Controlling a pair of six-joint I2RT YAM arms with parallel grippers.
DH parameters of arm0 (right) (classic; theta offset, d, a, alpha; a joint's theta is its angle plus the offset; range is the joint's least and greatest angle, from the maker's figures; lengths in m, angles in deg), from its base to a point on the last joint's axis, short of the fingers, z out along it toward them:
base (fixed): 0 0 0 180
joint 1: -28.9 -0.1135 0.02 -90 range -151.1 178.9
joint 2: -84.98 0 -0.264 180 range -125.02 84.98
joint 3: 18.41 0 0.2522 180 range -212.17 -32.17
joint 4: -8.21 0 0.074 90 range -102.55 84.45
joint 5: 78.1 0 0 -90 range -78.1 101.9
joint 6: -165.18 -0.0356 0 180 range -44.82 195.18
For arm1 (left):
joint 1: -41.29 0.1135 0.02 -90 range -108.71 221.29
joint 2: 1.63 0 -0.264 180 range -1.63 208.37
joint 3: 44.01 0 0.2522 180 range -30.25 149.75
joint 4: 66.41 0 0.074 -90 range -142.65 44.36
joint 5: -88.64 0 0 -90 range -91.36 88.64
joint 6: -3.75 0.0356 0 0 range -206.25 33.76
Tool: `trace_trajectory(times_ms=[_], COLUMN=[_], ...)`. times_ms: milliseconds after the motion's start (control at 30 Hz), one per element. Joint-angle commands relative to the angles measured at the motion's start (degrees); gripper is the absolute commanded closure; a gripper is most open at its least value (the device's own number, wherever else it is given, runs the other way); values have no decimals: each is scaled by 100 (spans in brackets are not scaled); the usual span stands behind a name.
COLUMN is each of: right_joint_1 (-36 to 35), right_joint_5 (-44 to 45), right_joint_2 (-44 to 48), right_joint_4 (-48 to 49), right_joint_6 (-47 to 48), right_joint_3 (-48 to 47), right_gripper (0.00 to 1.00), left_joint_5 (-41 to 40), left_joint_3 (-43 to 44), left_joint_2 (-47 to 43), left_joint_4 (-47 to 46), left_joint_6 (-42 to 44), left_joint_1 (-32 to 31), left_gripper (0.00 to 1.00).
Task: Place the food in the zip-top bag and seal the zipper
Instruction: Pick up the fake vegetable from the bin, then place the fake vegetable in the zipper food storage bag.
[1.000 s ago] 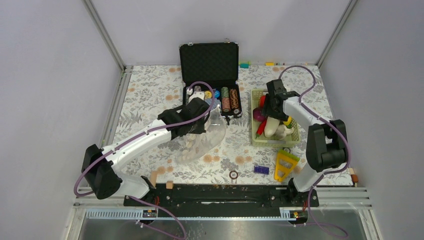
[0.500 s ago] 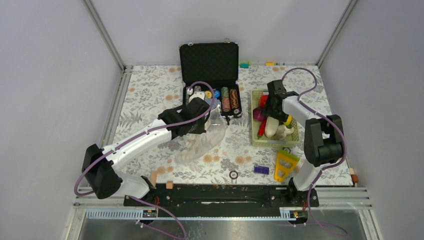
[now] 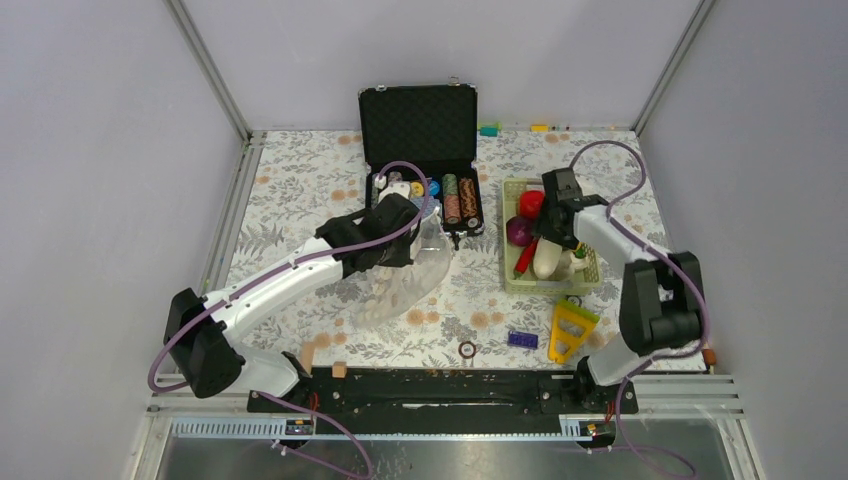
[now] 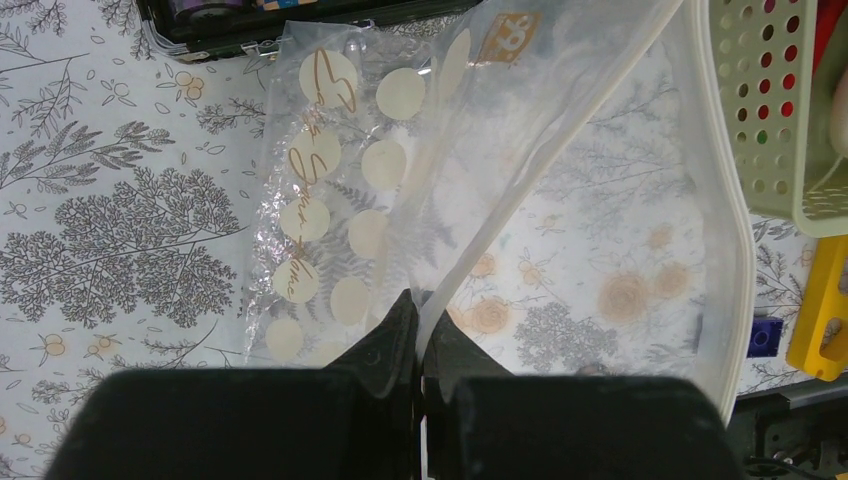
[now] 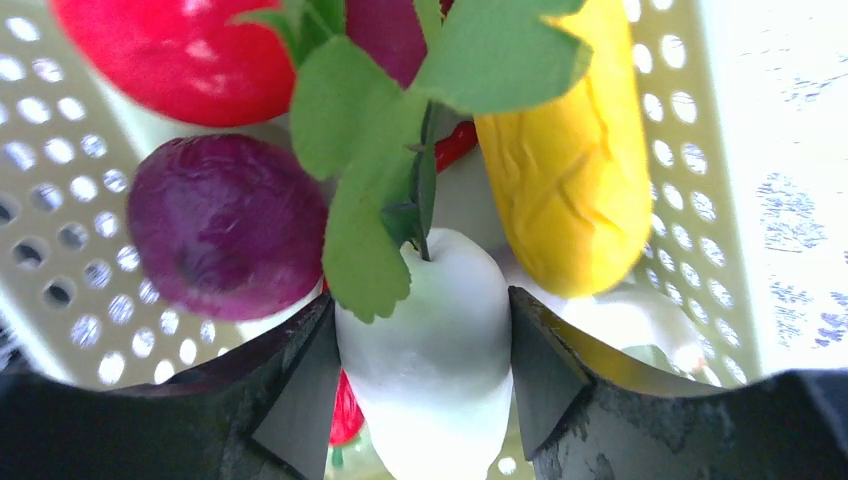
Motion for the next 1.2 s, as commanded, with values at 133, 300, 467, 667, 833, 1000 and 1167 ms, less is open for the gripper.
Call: trace_trajectory(times_ms=[133, 300, 467, 667, 833, 1000, 1167], right_joint_1=[-44, -851, -1884, -2887, -3409, -3554, -3579], right_joint_5=[-1068, -1713, -2570, -2764, -2667, -2670, -2528], right_joint_2=[2445, 3624, 3912, 3576, 3097, 2571, 2620], right_joint_4=[1137, 2161, 3410, 4990, 6240, 6869, 7048], right_joint_6=[1059, 1400, 1533, 1762, 1708, 1434, 1261], right_joint_3=[878, 1308, 1228, 1209, 1329, 1462, 2095], right_gripper=[76, 78, 77, 76, 76, 76, 71], left_joint_5=[199, 391, 718, 876, 930, 967, 794], left_joint_3=[408, 432, 378, 213, 181, 114, -159], left_joint_2=[-96, -120, -134, -259, -371, -515, -848], left_joint_4=[-164, -172, -239, -340, -352, -385, -490], left_joint_6=[-96, -136, -54, -120, -266, -358, -479], left_joint_1=[26, 28, 23, 28, 29, 24, 29], left_gripper=[100, 100, 100, 100, 100, 100, 100])
